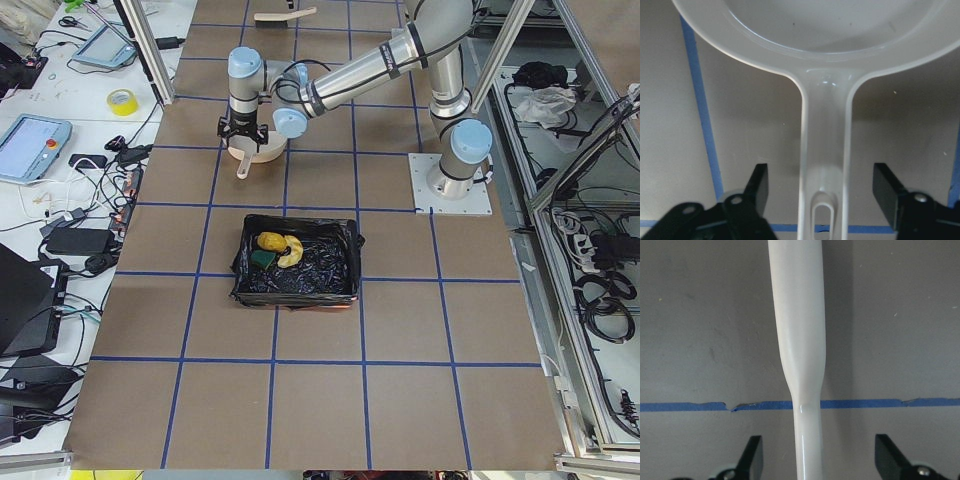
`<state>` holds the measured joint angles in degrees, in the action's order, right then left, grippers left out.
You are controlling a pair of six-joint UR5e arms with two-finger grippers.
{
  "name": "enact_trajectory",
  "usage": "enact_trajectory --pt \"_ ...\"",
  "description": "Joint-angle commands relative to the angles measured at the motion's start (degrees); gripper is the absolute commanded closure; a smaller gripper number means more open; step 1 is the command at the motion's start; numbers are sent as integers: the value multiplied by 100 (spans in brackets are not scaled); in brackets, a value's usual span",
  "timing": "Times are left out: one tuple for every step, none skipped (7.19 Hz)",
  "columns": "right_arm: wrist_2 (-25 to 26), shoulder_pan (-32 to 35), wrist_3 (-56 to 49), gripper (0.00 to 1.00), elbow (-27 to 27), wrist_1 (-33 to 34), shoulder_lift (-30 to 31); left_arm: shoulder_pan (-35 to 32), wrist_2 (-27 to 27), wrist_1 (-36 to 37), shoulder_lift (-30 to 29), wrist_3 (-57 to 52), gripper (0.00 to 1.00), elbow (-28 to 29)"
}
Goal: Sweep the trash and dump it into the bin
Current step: 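Lower the brush with the right gripper and set the dustpan down with the left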
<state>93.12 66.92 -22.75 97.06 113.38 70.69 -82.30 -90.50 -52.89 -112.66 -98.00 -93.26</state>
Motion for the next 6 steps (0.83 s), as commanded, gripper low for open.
enact_trajectory --pt "5 311 365 4 -73 -114 347 -198 6 -690 891 1573 0 -95" --pt "31 609 716 3 -99 -410 549 -208 -11 -1270 1374 2609 0 -200" --pt "5 847 824 3 -108 -648 725 -208 -2 -1842 1814 3350 0 -367" --pt "5 1084 1121 1 -117 -868 866 -208 -11 -2300 2210 4236 0 -473" --pt "-4 1339 1541 2 -117 -1279 1120 -225 6 -2800 2553 5237 0 -474" --pt "-13 1620 1641 1 -135 -1449 1419 -399 198 -3040 2844 6109 0 -456"
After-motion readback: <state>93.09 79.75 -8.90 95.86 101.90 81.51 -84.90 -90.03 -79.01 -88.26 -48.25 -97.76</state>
